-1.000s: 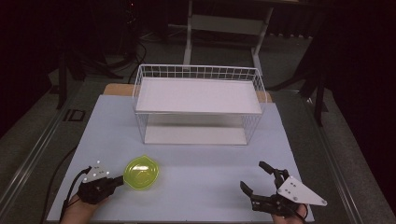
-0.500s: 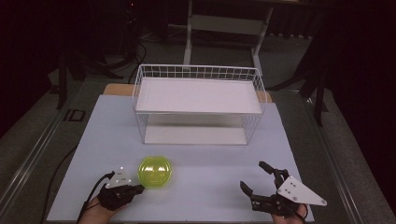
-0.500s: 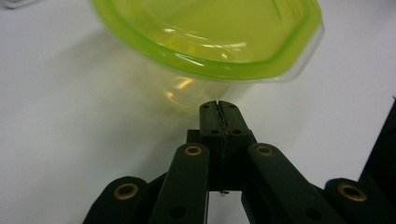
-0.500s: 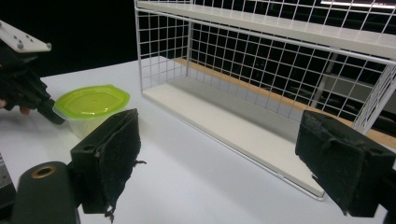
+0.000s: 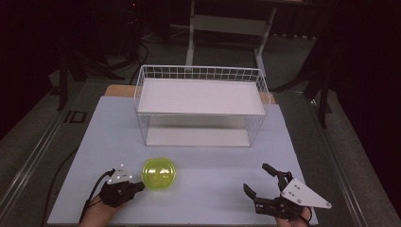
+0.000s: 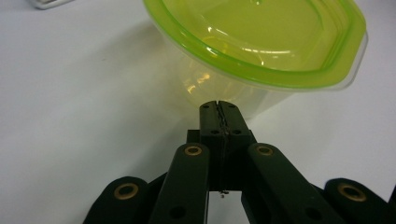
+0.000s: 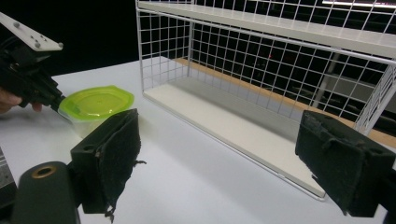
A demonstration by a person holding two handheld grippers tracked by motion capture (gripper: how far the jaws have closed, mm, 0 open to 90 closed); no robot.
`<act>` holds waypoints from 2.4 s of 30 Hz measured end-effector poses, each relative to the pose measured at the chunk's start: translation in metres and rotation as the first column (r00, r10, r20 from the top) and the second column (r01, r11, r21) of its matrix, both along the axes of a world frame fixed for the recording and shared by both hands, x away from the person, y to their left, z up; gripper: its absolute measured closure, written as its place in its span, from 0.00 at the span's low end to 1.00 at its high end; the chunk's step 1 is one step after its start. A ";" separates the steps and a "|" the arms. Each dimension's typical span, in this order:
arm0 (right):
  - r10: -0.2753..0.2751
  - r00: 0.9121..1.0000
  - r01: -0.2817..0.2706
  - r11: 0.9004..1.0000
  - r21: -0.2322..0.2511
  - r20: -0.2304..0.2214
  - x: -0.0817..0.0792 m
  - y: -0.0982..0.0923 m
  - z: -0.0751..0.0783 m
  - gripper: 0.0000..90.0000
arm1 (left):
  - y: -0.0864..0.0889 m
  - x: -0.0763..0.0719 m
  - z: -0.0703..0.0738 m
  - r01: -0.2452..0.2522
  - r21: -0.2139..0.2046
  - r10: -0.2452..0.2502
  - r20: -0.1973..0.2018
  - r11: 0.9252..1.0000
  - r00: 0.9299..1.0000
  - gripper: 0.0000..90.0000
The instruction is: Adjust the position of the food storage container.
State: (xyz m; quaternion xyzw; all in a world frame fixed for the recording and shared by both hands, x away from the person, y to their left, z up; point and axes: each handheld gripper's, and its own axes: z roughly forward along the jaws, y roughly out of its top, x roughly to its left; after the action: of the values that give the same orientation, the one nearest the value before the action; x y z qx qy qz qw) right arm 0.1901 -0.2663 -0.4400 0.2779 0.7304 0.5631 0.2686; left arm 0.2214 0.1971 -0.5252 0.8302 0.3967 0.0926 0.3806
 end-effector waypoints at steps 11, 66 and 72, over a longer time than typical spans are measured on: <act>-0.001 1.000 0.001 1.000 0.001 0.000 -0.001 -0.002 0.000 0.15 | -0.049 0.015 0.002 0.089 -0.009 -0.089 0.002 0.996 0.996 1.00; 0.007 1.000 -0.007 1.000 0.010 0.002 -0.001 -0.003 0.001 0.16 | -0.080 0.039 0.001 0.046 -0.136 -0.062 -0.120 0.990 0.991 1.00; 0.011 1.000 -0.011 1.000 0.002 0.003 -0.001 -0.001 0.001 0.16 | -0.092 0.042 0.002 0.058 -0.127 -0.073 -0.121 0.990 0.990 1.00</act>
State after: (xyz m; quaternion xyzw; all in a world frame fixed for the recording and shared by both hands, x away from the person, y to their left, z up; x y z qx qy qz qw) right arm 0.1890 -0.2674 -0.4388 0.2733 0.7309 0.5659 0.2661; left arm 0.2639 0.1053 -0.5236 0.8218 0.3972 0.0031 0.4085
